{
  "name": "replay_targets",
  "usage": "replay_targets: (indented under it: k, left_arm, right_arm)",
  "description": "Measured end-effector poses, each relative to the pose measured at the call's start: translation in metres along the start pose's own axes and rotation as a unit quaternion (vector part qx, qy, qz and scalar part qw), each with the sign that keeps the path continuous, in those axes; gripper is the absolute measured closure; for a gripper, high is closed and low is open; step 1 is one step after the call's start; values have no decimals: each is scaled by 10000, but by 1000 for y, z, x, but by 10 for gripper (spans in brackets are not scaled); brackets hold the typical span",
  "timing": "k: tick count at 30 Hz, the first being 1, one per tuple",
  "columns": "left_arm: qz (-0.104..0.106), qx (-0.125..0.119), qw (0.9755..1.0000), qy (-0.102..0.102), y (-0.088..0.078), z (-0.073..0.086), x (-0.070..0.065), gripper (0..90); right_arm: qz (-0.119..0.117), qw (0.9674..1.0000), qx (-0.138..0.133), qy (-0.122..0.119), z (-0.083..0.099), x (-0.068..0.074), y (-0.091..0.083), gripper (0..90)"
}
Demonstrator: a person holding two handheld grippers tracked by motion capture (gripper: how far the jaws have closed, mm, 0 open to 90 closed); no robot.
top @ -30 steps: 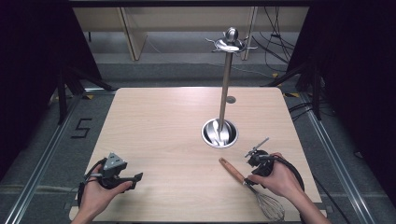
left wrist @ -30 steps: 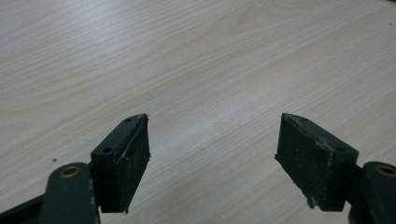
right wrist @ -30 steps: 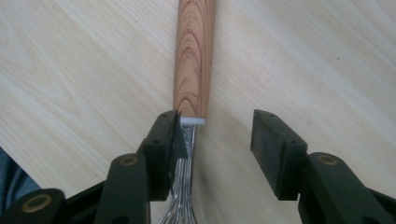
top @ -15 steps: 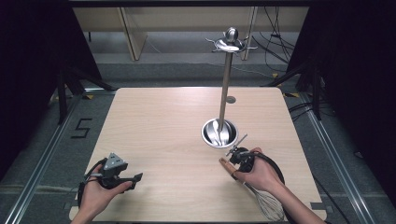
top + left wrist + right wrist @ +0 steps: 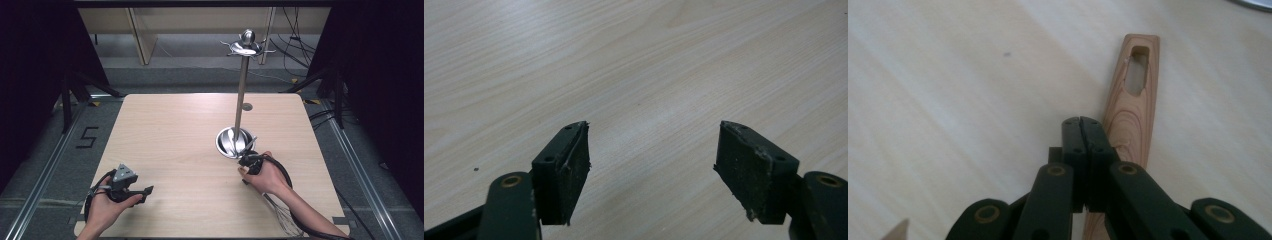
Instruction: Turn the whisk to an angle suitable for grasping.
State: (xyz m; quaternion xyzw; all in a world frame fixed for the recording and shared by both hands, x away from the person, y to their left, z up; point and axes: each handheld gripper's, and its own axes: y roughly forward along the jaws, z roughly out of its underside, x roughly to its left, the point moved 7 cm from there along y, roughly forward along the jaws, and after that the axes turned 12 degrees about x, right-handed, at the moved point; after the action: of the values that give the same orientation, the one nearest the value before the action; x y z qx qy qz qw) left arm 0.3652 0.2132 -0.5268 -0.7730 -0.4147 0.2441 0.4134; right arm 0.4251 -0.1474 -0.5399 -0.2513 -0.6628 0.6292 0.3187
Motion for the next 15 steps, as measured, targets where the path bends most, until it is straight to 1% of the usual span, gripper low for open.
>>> replay_targets:
  k: [2,3,4,5,6,7,8,9,10,11,12,13,14,15]
  left_arm:
    - [-40,24,10000,-46,1,0,0,292]
    - [-16,121,9999,86,0,1,1,292]
    - [-10,77,10000,58,0,1,0,292]
    - [-9,19,10000,7,1,0,0,293]
    - [-36,3,10000,-1,2,-1,0,294]
    - [-53,-4,10000,-9,2,-1,1,296]
    - [-21,52,10000,53,1,-1,1,297]
    - [-20,22,10000,79,1,-2,0,298]
    - [-20,22,10000,79,1,-2,0,298]
    - [-5,-13,10000,60,3,-5,0,298]
    - [-21,22,10000,78,3,-6,0,298]
    - [-14,62,9999,104,4,-6,0,298]
    - [-14,62,9999,104,4,-6,0,298]
    - [-12,128,9998,138,6,-8,1,298]
  right_arm:
    - [-46,9997,-17,243,3,-9,-2,900]
    - [-11,9994,-24,354,4,-14,-2,900]
    - [28,9989,27,459,7,-21,-3,900]
    - [195,9980,21,595,9,-29,-2,900]
    - [215,9973,19,705,11,-35,-3,900]
    - [179,9963,4,840,14,-40,-4,900]
    - [94,9951,-72,982,15,-43,-6,900]
    - [123,9941,-71,1076,18,-48,-7,900]
    - [105,9934,-135,1138,21,-51,-9,888]
    - [15,9918,-54,1276,25,-52,-13,858]
    - [-24,9929,-83,1183,27,-54,-14,836]
    - [-1,9917,-301,1252,28,-54,-15,816]
    - [-1,9917,-301,1252,28,-54,-15,816]
    - [-60,9897,-388,1375,33,-53,-21,768]
